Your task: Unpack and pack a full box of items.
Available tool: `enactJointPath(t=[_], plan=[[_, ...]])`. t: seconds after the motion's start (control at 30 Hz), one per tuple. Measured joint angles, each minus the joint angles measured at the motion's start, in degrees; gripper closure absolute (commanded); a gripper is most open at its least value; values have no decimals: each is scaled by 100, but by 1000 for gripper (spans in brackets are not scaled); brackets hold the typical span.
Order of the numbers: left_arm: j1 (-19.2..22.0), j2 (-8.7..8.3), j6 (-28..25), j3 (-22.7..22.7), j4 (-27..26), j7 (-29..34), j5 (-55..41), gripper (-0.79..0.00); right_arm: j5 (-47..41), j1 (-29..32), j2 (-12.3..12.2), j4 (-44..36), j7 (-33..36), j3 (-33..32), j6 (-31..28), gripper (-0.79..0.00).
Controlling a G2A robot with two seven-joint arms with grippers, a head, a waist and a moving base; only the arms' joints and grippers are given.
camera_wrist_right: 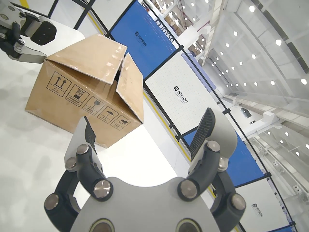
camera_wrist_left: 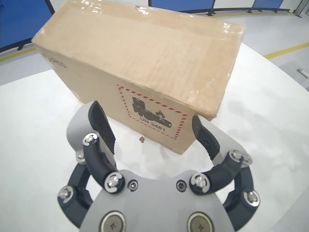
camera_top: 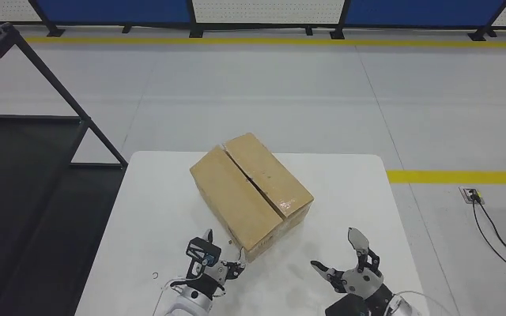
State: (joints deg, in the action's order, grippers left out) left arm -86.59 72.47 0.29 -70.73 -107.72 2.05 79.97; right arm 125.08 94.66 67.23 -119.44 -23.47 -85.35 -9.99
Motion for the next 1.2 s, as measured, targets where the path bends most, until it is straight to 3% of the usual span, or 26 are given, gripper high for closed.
enactJointPath(t=[0.17,0.47,0.73,0.87,1.07,1.2], plan=[[-368,-57,12,-830,-332,-217,-697,-785,213,-554,17,57,253,443,-361,-785],[-783,-106,163,-2206,-431,-723,-1519,-785,-1281,-808,48,212,324,578,-1221,-785],[-803,-112,138,-2268,-431,-713,-1494,-785,-1241,-807,48,210,325,579,-1182,-785],[-803,-112,138,-2268,-431,-713,-1494,-785,-1424,-850,56,162,437,746,-1504,-785],[-803,-112,138,-2268,-431,-713,-1494,-785,-3592,-824,133,471,1070,877,-1980,-785],[-803,-112,138,-2268,-431,-713,-1494,-785,-5996,-912,199,768,1477,1055,-2448,-785]])
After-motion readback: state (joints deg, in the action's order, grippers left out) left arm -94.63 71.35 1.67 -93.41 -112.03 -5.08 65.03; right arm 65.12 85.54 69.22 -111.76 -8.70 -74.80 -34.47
